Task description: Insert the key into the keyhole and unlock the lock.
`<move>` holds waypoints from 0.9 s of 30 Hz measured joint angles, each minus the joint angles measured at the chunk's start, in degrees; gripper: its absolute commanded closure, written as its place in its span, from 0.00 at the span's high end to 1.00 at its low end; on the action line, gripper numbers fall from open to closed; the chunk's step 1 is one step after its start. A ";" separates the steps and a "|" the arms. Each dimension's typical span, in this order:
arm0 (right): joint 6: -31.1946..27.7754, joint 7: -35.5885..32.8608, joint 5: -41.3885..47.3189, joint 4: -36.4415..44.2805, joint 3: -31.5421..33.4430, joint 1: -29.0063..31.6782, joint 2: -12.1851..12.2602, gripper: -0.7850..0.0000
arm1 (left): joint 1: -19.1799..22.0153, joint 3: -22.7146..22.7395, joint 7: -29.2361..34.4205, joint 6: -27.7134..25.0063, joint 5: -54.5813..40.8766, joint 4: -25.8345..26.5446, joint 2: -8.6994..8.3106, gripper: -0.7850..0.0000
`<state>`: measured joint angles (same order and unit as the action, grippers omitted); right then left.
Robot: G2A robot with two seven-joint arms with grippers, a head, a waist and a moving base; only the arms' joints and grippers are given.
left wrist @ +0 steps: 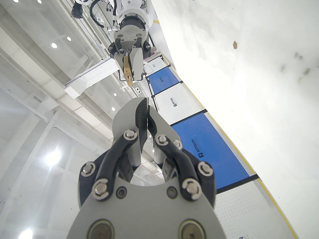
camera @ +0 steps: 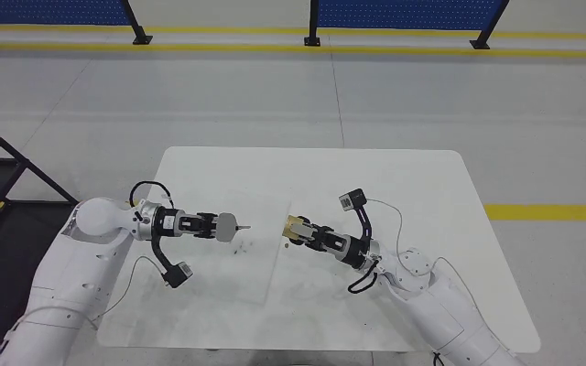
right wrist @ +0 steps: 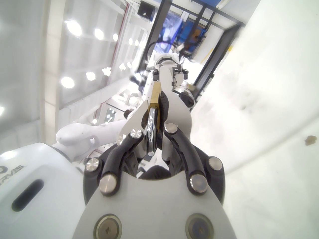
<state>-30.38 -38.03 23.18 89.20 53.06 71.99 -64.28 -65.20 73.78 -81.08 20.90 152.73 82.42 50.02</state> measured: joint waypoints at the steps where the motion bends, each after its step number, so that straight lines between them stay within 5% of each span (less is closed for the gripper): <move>1: 0.52 0.17 -0.56 -0.03 0.06 0.03 0.02 0.00 | -0.27 -0.13 0.67 0.22 0.53 0.62 -0.02 0.00; 8: 5.61 -8.29 -3.94 0.61 1.47 -1.89 0.73 0.00 | -0.70 -0.52 -3.20 -0.86 -2.69 3.61 -0.63 0.00; 16: 6.80 -18.19 1.88 -0.12 1.51 -4.28 0.72 0.00 | -0.88 -2.32 -4.97 -2.66 -5.85 3.71 -1.29 0.00; 27: 3.81 -17.24 3.87 -2.58 -1.25 -5.80 -0.63 0.00 | -0.70 -5.32 -2.54 -0.25 -6.32 3.93 -1.55 0.00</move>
<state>-26.57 -55.27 27.05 86.62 51.81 66.19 -64.90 -65.89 68.46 -83.62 20.65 146.41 86.35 48.47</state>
